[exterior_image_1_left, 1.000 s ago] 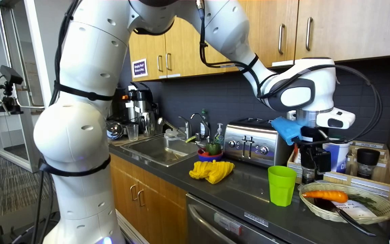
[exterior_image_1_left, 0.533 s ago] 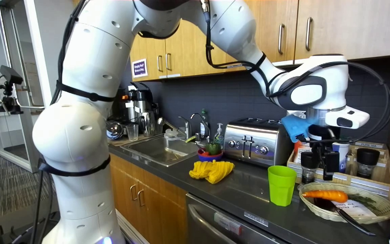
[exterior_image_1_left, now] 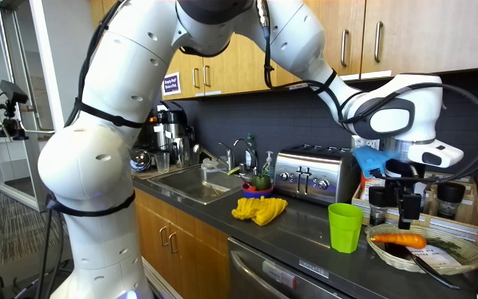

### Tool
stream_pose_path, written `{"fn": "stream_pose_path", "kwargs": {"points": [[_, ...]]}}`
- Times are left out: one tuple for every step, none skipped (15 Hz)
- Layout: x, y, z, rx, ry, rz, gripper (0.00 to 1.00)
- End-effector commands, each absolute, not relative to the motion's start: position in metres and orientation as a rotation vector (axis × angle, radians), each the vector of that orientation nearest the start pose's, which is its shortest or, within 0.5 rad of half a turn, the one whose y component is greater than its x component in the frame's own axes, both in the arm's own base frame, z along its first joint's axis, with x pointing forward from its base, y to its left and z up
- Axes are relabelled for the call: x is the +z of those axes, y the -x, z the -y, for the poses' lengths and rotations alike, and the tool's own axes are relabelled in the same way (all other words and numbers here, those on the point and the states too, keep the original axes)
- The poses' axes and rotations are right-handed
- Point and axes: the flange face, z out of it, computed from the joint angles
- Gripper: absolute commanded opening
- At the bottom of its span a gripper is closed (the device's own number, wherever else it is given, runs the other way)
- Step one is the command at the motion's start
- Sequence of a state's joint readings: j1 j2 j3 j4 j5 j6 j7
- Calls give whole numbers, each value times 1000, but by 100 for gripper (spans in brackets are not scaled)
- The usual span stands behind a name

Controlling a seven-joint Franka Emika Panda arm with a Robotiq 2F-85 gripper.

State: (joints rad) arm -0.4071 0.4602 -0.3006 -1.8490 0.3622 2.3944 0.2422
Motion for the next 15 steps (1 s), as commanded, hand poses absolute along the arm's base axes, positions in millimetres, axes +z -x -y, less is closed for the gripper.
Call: {"fn": "stream_pose_path", "kwargs": {"points": [[286,-512,422,-159,2495,-1679,100],[283,-512,424,-148,2494,-1683,100],[282,-512,428,-145,2490,-1688,100],[278,-513,431,-149,2488,-1693,100],[276,-514,434,-156,2480,-1694,100],[273,-515,436,-162,2471,-1696,100],[271,-516,438,-166,2461,-1699,100],[268,-516,441,-164,2451,-1702,100],[265,-517,442,-162,2439,-1709,100],[263,-518,444,-161,2430,-1710,100],[260,-519,445,-159,2420,-1714,100],[258,-520,446,-158,2414,-1716,100],[256,-521,447,-157,2409,-1717,92],[255,-522,448,-159,2404,-1719,81],[255,-522,450,-161,2401,-1722,69]]}}
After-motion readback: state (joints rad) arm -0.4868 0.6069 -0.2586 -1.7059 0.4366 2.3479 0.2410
